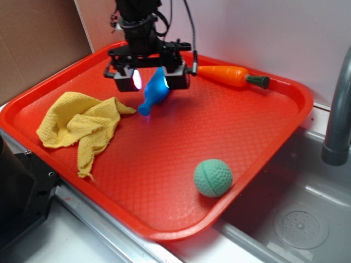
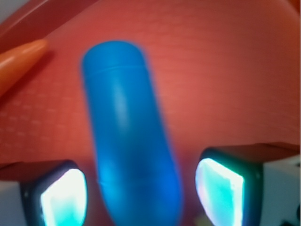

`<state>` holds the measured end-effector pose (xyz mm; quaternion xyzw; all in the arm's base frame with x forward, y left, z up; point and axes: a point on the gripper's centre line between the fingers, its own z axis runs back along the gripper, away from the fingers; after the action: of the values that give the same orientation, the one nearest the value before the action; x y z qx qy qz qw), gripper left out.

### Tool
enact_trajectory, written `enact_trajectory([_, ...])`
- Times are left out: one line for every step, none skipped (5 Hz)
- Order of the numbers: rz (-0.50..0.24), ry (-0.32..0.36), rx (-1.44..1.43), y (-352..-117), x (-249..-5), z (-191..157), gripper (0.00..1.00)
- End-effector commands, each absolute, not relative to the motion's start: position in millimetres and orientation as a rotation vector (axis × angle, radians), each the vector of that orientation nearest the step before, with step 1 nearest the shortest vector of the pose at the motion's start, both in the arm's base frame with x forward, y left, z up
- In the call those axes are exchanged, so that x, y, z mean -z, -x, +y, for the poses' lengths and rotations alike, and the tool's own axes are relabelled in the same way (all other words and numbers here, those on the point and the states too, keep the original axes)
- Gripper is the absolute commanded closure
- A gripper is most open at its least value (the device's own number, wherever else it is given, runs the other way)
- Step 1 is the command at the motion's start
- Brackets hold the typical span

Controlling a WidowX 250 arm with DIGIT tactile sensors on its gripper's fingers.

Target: Grab the blue bottle.

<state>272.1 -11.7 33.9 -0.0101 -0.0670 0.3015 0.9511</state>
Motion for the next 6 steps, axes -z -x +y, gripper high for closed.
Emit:
enact_trajectory([-0.167,0.035,-0.638,-287.6,-36.2,-2.7,0.78])
enact_trajectory([-0.156,0.028,-0.652,-291.3,-30.8,-0.6,1.00])
enact_trajectory([-0.163,-0.003,-0.578,-291.9,-42.0,-0.7,1.00])
enact_trajectory([-0.152,0.018,-0.368,-282.6,-77.3,-1.0,1.00])
enact_trajectory([-0.126,0.029,-0.312,-269.2,-105.7,-5.1,1.00])
enact_trajectory([-0.105,0.082,-0.180,-244.9,-144.4,-12.0,1.00])
